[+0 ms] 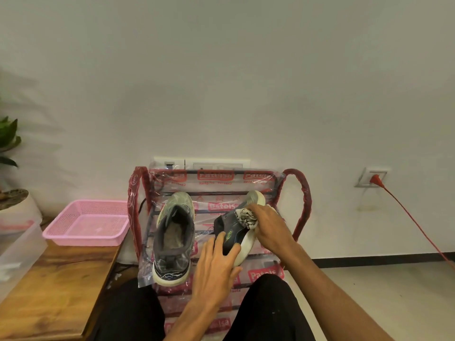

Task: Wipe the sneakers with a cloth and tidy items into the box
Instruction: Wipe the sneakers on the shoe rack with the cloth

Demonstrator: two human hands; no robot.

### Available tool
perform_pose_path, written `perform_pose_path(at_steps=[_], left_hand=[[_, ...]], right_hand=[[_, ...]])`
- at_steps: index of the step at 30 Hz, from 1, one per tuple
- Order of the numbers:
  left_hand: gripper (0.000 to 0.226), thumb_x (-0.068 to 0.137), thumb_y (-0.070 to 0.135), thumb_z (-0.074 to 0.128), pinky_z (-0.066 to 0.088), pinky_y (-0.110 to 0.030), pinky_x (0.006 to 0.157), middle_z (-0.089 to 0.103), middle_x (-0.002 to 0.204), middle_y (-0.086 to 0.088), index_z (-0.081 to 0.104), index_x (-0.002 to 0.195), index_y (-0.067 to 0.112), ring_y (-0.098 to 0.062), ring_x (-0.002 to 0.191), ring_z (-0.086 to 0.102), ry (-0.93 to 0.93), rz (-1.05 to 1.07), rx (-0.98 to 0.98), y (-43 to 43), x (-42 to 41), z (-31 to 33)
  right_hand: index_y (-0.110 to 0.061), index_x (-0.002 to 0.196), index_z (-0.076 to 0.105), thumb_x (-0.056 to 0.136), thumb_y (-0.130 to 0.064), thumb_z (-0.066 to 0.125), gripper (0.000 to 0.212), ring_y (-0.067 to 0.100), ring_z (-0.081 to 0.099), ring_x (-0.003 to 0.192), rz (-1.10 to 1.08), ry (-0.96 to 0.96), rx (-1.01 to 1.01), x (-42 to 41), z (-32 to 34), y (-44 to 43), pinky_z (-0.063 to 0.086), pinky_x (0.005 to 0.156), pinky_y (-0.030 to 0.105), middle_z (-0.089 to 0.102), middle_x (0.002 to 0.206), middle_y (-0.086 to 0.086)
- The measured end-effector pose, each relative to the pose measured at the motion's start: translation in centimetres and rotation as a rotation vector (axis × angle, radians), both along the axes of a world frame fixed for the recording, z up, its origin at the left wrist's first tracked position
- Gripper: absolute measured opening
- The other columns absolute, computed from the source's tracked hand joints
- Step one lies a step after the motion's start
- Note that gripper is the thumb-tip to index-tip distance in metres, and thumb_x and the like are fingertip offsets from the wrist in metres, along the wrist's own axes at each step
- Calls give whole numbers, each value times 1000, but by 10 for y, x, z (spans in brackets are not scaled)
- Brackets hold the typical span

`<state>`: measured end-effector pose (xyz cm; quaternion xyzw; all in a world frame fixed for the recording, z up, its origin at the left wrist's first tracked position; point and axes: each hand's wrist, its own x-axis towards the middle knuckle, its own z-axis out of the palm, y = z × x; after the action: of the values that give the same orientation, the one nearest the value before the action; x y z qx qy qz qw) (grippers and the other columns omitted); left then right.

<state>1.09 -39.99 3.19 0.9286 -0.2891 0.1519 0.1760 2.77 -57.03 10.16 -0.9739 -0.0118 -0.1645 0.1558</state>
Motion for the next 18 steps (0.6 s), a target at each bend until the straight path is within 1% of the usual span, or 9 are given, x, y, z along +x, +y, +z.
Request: perform_pose_path(at_steps=[2,4,6,8,10,12,14,16,18], left_hand=[[72,64,49,83,47,-37,95,47,139,-12,47,124,32,-29,123,48,18,40,-15,-2,-2,5],[73,77,52,72,38,-33,104,31,150,-8,33,136,35,-26,134,33,18,69,-32,-3,-2,5],[73,80,55,66,35,-31,105,30,148,-4,27,138,35,-22,132,30,30,90,-47,-2,1,7],[72,79,58,64,35,-28,101,40,137,-1,28,136,33,-20,124,35,38,95,-46,2,4,10],[69,78,59,65,36,-27,97,44,129,1,32,132,31,-18,118,38,41,87,-52,6,6,10],[64,77,58,68,38,-27,97,43,131,1,38,125,30,-18,120,38,59,74,-79,7,7,6],[60,75,55,72,40,-27,97,38,134,1,41,119,29,-18,124,35,94,58,-115,6,7,2],[58,74,51,74,42,-27,97,34,137,0,44,117,27,-18,127,34,108,30,-139,3,7,-1],[59,74,44,77,42,-29,99,33,139,-2,49,122,26,-21,130,33,110,9,-162,1,7,-4]], right_hand=[[-17,119,60,84,8,50,44,22,55,98,-15,10,174,-3,0,-2,46,80,33,65,113,4],[-16,115,62,83,10,46,44,20,56,96,-1,5,268,-6,-1,-2,44,76,25,64,106,3],[-17,117,61,84,9,46,44,17,56,95,-9,-17,318,-9,0,-1,44,77,22,63,106,2],[-16,119,60,84,8,47,44,18,57,97,14,-14,308,-10,0,2,45,79,26,63,110,4],[-15,122,57,84,8,47,46,21,57,101,70,27,213,-12,-4,8,45,79,29,63,116,5],[-17,129,54,82,8,47,54,22,56,109,105,44,105,-13,-9,13,45,85,30,61,125,4],[-18,130,55,81,7,48,56,22,56,112,105,46,96,-13,-10,15,45,89,30,61,127,3],[-17,127,60,82,3,53,49,20,57,112,123,48,121,-17,-7,16,44,91,27,63,125,1],[-16,124,64,86,-2,57,42,18,56,115,173,51,103,-23,-9,17,41,94,21,64,125,0]])
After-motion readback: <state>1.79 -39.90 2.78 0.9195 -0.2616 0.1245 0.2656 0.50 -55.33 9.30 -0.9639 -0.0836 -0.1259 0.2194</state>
